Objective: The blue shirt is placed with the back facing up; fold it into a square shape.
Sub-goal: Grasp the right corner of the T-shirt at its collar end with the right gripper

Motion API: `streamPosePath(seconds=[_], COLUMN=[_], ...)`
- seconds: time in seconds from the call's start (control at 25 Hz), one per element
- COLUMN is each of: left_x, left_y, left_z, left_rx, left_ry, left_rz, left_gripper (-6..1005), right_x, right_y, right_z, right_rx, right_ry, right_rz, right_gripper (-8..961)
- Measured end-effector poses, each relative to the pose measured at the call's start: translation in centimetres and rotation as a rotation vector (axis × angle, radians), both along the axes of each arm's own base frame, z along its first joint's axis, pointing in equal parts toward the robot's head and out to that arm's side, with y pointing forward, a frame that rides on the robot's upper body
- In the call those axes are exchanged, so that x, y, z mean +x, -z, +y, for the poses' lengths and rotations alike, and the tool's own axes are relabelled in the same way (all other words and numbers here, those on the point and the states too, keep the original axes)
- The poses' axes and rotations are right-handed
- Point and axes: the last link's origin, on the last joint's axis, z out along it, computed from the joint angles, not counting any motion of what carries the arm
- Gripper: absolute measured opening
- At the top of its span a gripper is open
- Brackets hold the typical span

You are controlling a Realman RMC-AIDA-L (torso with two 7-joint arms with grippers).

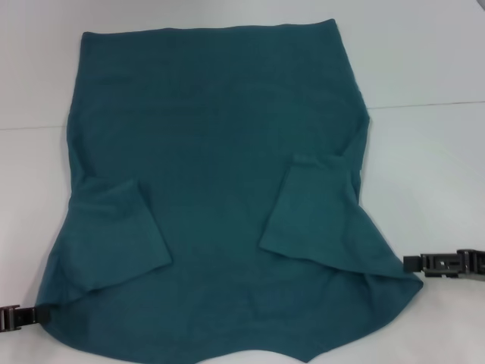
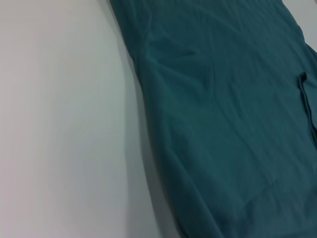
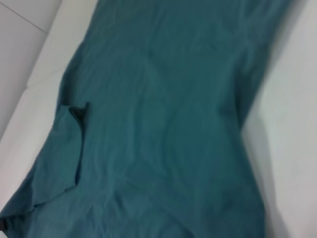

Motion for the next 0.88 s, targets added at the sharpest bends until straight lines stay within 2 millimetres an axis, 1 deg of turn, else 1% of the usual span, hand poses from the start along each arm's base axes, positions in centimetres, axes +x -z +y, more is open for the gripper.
streamPosePath(seconds=[0.32, 0.72, 0.88], left_x=[0.0, 0.1, 0.1], left_y=[0.0, -0.1, -0.1], left_z=[0.1, 0.2, 0.2], left_rx=[0.0, 0.0, -0.002], left_ry=[0.002, 0.009, 0.012], left_rz=[0.001, 0.005, 0.004], left_gripper=[15, 16, 16], right_x=[0.5, 0.0, 0.0], right_y=[0.6, 1.8, 2.1], right_z=[-0.6, -0.1, -0.1], right_rx=[-0.016, -0.015, -0.018], right_ry=[0.028, 0.023, 0.031], right_rz=[-0.004, -0.004, -0.002], right_gripper=[823, 824, 728])
